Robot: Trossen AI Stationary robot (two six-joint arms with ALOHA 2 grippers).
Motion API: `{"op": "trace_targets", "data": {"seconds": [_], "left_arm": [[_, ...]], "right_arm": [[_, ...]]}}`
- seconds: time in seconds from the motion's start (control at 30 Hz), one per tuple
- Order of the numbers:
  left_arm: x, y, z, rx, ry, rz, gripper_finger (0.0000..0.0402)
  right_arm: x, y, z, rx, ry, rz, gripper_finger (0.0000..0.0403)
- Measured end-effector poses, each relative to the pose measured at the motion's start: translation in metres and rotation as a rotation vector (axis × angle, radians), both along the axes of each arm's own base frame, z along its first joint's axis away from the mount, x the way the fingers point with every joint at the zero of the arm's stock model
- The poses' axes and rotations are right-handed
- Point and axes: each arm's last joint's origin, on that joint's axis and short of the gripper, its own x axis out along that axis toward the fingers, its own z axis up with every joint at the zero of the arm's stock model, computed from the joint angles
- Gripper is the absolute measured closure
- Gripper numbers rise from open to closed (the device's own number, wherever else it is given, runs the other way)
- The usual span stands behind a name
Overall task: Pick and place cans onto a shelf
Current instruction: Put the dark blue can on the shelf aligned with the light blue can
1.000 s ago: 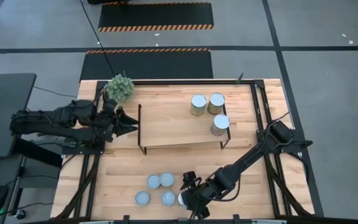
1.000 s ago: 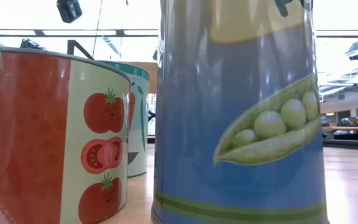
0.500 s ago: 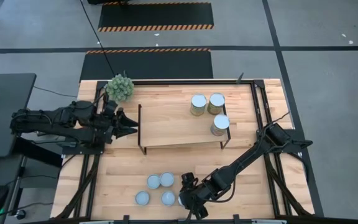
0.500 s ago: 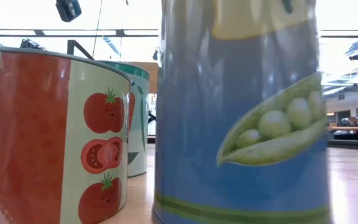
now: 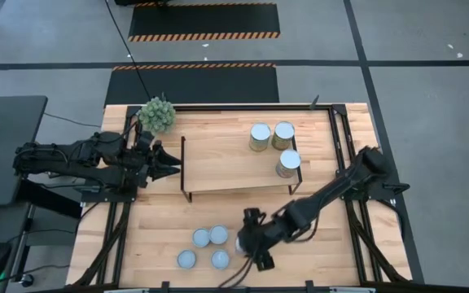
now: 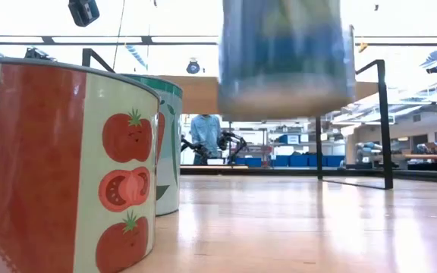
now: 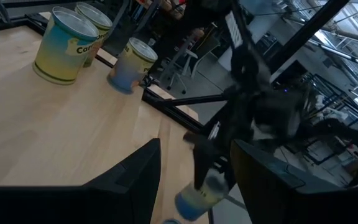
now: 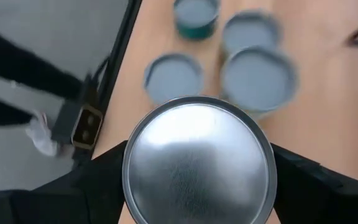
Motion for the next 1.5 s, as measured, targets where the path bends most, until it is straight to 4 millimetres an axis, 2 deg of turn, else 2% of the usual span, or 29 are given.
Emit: {"op": "trace_targets", "data": {"seconds": [0.1,0.23,0.4,0.53,0.77,1.03,1.2,1.5], "left_arm": [[0.000,0.000,0.000,0.000,-0.001,0.001,0.0200],[0.000,0.000,0.000,0.004,-0.001,0.002,0.0200],[0.000,0.000,0.000,0.010,-0.003,0.014,0.0200],[0.000,0.001,0.001,0.011,-0.007,0.020,0.0200],[0.000,0.001,0.001,0.010,-0.007,0.020,0.0200],[0.000,0.001,0.001,0.010,-0.007,0.020,0.0200],[0.000,0.001,0.001,0.010,-0.008,0.020,0.0200],[0.000,0.001,0.001,0.009,-0.009,0.020,0.0200]], "right_arm": [[-0.011,-0.019,0.029,-0.001,-0.032,-0.052,0.0081],[-0.028,-0.054,0.064,-0.025,-0.058,-0.138,0.0081],[-0.041,-0.094,0.094,-0.023,-0.099,-0.228,0.0081],[-0.048,-0.122,0.107,-0.048,-0.111,-0.276,0.0080],[-0.054,-0.161,0.106,-0.184,-0.024,-0.294,0.0080],[-0.052,-0.188,0.101,-0.207,0.037,-0.320,0.0079],[-0.048,-0.197,0.092,-0.206,0.091,-0.335,0.0078],[-0.047,-0.203,0.091,-0.200,0.110,-0.363,0.0062]]}}
